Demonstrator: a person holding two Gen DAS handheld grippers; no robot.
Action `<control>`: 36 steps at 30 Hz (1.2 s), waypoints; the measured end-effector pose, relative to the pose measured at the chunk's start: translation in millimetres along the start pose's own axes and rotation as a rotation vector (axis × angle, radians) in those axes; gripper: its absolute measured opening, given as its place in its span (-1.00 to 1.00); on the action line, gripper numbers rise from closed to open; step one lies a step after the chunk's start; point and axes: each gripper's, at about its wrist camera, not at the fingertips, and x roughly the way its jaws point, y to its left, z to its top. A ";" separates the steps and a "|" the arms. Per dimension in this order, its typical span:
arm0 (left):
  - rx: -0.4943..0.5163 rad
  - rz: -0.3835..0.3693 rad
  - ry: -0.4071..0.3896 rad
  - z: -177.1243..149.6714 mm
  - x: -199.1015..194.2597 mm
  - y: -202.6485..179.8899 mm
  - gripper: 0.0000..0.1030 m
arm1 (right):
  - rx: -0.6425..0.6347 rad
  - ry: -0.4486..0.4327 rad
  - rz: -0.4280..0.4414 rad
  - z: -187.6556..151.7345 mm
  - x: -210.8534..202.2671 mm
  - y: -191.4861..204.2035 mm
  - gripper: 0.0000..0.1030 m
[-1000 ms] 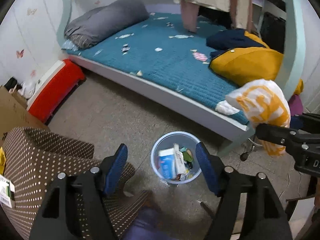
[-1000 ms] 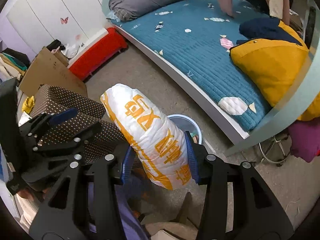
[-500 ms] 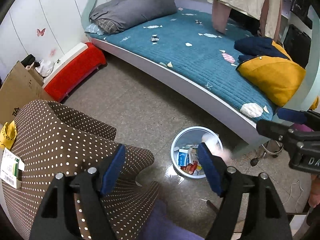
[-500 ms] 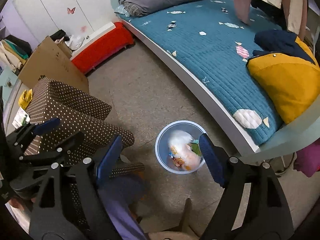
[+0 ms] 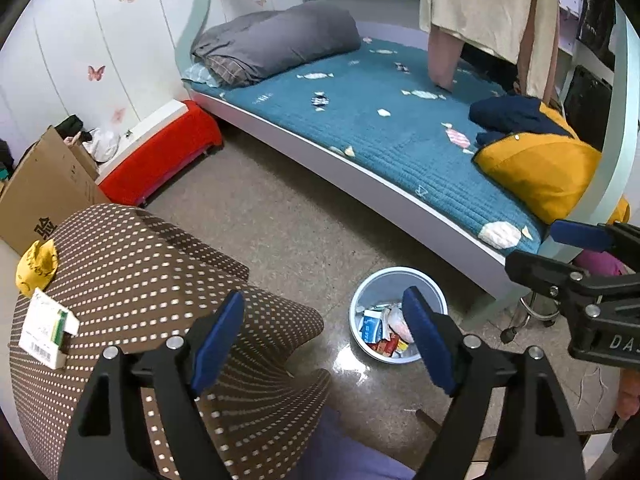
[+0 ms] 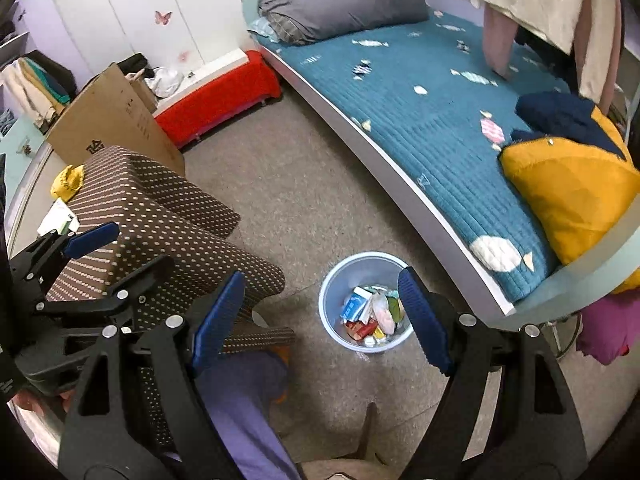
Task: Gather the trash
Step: 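Move both open tools back to the polka-dot table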
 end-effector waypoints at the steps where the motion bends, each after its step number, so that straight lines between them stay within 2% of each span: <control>1: -0.004 0.003 -0.004 -0.9 -3.1 2.7 0.57 | -0.006 -0.005 0.000 0.5 -1.8 3.2 0.52; 11: -0.071 0.037 -0.061 -12.5 -36.7 47.5 0.64 | -0.106 -0.034 0.029 5.0 -10.5 55.9 0.56; 20: -0.156 0.102 -0.082 -30.5 -58.7 110.1 0.64 | -0.180 -0.022 0.080 15.0 1.6 115.3 0.59; 29: -0.249 0.184 -0.071 -51.3 -72.8 183.9 0.71 | -0.273 -0.001 0.137 24.8 18.9 180.9 0.61; 33: -0.283 0.196 -0.059 -54.8 -71.5 217.8 0.72 | -0.316 0.013 0.153 27.3 28.4 207.4 0.61; 36: -0.270 0.184 -0.035 -57.0 -62.4 240.2 0.74 | -0.346 0.029 0.161 29.9 39.2 226.0 0.62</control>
